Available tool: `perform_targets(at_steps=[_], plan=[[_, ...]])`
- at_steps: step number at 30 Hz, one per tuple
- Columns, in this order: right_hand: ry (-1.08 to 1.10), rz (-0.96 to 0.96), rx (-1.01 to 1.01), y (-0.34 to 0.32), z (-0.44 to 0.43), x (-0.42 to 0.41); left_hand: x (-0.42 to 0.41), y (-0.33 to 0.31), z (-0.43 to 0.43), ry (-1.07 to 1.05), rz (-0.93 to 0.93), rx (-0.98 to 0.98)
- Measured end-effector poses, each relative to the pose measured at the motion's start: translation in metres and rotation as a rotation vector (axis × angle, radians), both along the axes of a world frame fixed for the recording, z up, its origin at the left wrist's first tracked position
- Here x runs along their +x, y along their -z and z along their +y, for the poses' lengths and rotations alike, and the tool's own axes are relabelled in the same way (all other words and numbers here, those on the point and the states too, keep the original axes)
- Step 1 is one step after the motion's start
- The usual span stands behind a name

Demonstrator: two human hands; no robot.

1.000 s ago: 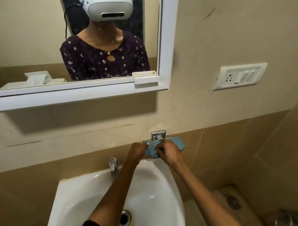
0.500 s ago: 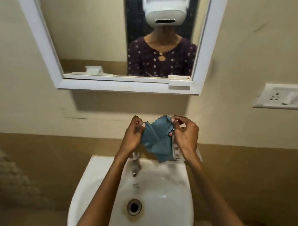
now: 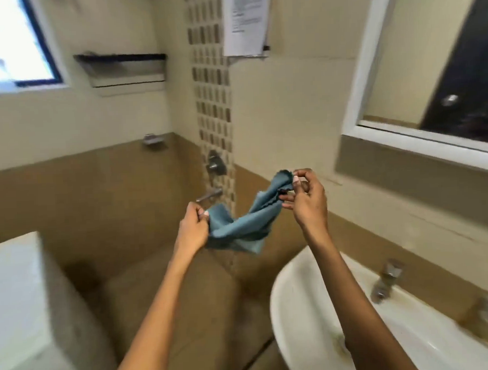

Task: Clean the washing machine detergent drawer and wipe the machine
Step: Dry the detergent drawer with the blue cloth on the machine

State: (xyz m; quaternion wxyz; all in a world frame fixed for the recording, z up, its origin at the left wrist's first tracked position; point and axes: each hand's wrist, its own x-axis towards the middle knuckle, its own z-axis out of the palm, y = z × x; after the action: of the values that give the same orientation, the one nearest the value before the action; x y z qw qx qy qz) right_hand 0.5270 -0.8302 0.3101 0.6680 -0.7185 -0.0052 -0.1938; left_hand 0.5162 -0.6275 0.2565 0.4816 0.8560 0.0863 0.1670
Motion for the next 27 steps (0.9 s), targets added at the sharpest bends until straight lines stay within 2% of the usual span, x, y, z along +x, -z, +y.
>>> perform_targets(at_steps=[5, 12, 14, 18, 23, 27], plan=[[-0.371, 0.073, 0.060, 0.001, 0.135, -0.011, -0.061, 0.011, 0.139, -0.267, 0.209, 0.052], [-0.778, 0.127, 0.149, -0.018, 0.331, -0.075, -0.177, 0.016, 0.299, -0.326, 0.545, 0.230], [-0.851, 0.123, 0.174, -0.025, 0.385, -0.097, -0.201, 0.010, 0.340, -0.331, 0.468, 0.240], [-0.954, 0.140, 0.222, -0.029, 0.468, -0.136, -0.230, -0.016, 0.391, -0.253, 0.128, 0.087], [-1.035, 0.155, 0.241, -0.029, 0.537, -0.158, -0.245, -0.023, 0.441, -0.263, 0.014, -0.030], [-0.960, 0.115, 0.188, -0.022, 0.580, -0.144, -0.252, -0.015, 0.486, -0.454, -0.044, 0.086]])
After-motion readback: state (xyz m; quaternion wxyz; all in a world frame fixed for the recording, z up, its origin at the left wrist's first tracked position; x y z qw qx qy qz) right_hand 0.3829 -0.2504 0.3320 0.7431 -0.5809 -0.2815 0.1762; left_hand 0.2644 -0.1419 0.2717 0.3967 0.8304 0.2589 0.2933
